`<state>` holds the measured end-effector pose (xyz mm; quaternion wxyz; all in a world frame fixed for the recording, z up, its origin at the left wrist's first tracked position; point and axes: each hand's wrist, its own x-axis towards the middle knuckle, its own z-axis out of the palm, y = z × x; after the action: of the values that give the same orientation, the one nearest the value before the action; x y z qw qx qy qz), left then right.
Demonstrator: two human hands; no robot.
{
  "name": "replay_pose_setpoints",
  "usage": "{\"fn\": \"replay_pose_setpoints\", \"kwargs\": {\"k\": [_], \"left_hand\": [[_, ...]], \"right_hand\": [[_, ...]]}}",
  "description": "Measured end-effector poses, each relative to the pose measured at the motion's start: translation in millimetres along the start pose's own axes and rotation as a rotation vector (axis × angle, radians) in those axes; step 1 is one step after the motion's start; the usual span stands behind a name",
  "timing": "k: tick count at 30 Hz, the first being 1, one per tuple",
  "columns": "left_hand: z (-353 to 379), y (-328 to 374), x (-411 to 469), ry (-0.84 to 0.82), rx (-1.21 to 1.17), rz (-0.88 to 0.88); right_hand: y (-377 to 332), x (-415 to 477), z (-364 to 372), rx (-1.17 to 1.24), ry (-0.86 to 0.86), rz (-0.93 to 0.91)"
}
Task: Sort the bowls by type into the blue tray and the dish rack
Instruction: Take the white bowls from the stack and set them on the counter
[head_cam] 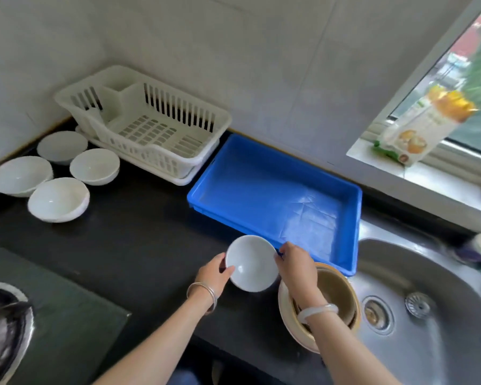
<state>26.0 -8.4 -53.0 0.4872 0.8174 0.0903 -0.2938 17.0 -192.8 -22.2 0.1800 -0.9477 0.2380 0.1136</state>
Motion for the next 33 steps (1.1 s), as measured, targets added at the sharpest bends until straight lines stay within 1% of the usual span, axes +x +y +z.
{"fn": "replay_pose_setpoints", "kwargs": {"k": [3, 5, 11, 18, 23, 28, 33], "left_hand": [[5.7, -3.4, -2.7, -0.003, 0.001, -0.033], [6.9, -5.2, -2.7, 0.0, -0.046, -0.047], [8.8, -8.8, -1.1, -0.011, -0.195, -0.052], [10.2, -11.8, 1.4, -0.062, -0.373, -0.108], [10.6, -9.6, 6.5, -0.091, -0.478, -0.151], [9.7, -5.5, 9.1, -0.101, -0.571, -0.204], [0.4, -1.7, 9.9, -0.05, -0.549, -0.205]], "right_hand": [[-2.7, -0.2, 2.2, -0.09, -0.037, -0.01], [-7.2, 0.4, 4.2, -0.116, -0.044, -0.019], [-11.7, 4.1, 8.0, -0.109, -0.036, -0.026], [-14.9, -0.7, -0.1, -0.139, 0.011, -0.072], [-11.8, -7.3, -4.2, -0.044, 0.045, -0.047], [0.8, -8.9, -14.4, 0.271, 0.008, 0.065], [5.4, -6.6, -21.3, 0.407, -0.016, 0.062]]}}
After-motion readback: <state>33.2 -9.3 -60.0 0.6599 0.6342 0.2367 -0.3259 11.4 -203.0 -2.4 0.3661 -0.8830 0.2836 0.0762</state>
